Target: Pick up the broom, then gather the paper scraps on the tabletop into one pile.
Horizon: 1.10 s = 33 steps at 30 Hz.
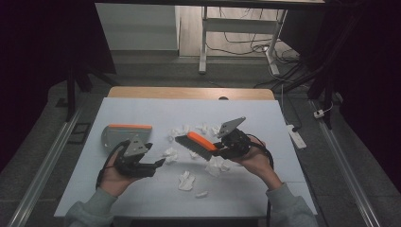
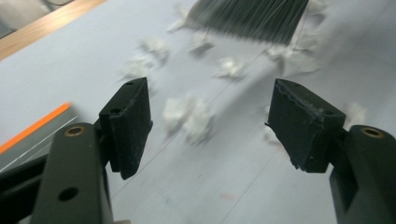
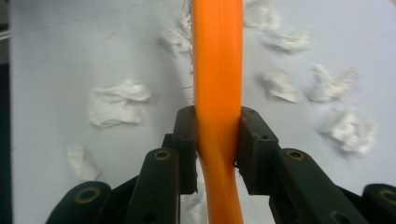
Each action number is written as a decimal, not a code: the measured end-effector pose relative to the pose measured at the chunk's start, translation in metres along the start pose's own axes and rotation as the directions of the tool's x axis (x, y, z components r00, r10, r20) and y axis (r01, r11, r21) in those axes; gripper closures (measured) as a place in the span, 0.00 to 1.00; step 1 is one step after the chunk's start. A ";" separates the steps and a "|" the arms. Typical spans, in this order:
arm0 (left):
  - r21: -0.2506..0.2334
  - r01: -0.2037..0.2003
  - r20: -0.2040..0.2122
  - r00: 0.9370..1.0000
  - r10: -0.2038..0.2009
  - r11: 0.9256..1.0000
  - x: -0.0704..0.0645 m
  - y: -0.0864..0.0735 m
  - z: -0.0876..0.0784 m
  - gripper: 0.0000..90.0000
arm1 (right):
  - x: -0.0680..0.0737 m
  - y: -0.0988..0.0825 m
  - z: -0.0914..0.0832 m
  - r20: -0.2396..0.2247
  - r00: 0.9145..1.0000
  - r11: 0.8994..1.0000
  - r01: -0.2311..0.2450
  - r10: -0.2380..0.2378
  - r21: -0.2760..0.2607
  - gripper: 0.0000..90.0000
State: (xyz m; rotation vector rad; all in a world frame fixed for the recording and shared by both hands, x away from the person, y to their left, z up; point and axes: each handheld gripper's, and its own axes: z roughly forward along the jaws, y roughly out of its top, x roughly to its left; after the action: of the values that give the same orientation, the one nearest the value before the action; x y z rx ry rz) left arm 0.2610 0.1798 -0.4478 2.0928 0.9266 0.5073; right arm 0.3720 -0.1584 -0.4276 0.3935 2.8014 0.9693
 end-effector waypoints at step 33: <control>0.022 0.140 -0.074 0.988 -0.138 0.990 0.034 -0.060 0.000 0.28 | -0.038 -0.022 -0.035 0.147 0.973 0.979 -0.161 0.178 -0.122 0.79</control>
State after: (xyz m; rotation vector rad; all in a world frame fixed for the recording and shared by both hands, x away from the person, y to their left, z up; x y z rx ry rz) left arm 0.2570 0.2316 -0.4935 2.0276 1.1182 0.5032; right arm 0.3962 -0.2069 -0.4114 0.6723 2.5933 1.0695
